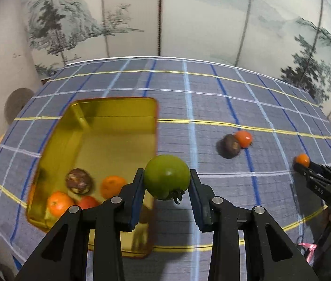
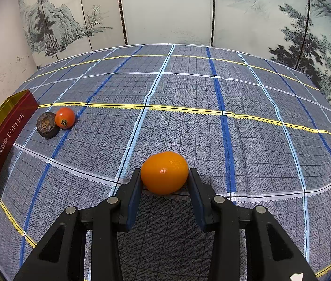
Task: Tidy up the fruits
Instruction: 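Carry the green citrus into the tin with the left gripper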
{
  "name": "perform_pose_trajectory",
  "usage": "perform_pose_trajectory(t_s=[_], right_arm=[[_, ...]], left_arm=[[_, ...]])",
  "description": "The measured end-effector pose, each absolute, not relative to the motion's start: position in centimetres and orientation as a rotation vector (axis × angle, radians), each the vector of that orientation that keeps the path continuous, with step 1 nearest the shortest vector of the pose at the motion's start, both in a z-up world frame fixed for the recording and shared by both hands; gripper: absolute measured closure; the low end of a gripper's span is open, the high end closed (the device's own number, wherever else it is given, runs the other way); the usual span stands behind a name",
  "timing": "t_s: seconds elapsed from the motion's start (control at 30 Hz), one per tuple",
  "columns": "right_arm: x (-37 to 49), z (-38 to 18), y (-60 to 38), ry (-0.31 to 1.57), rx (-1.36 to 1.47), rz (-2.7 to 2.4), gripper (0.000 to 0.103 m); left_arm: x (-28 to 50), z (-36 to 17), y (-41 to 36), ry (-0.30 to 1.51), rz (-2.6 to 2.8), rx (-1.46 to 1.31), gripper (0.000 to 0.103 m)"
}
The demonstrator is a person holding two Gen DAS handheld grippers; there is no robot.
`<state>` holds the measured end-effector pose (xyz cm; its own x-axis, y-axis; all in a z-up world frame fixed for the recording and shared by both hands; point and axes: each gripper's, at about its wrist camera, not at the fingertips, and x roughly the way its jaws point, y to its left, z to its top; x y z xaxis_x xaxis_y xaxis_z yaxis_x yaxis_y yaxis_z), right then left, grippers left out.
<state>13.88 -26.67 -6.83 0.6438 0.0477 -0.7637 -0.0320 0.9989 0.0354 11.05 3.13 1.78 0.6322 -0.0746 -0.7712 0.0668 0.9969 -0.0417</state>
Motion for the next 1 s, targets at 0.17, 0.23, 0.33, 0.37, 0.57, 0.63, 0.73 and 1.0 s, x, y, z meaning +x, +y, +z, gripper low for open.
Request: perform_pose_trajectory(t_s=[0.17,0.23,0.33,0.37,0.57,0.63,0.73,1.0], right_arm=[[13.9,-6.8,-26.6,0.870,0.018,0.044,0.066],[13.9,-6.8,-26.7,0.870,0.017,0.044,0.066],[13.9,-6.8,-26.8,0.871,0.013,0.043,0.066],[13.9,-6.8,-26.7,0.871,0.010,0.042,0.066],[13.8,-6.8,-26.6,0.873,-0.003,0.036,0.065],[13.8,-6.8,-26.6,0.873,-0.004,0.036,0.065],[13.8,-6.8,-26.4,0.875,-0.013,0.032,0.065],[13.8,-6.9,-26.3,0.875,-0.018,0.029,0.065]], left_arm=[[11.2,1.2,5.5,0.896,-0.024,-0.036,0.066],[11.2,1.0,6.3,0.898,-0.004,-0.043,0.066],[11.2,0.7,7.4,0.898,0.023,-0.049,0.066],[11.2,0.6,7.7,0.898,0.034,-0.049,0.066],[11.5,-0.2,9.6,0.914,0.081,-0.054,0.066],[11.5,-0.4,10.1,0.917,0.094,-0.053,0.066],[11.6,-0.8,11.0,0.927,0.112,-0.059,0.066],[11.6,-1.8,12.0,0.952,0.140,-0.060,0.066]])
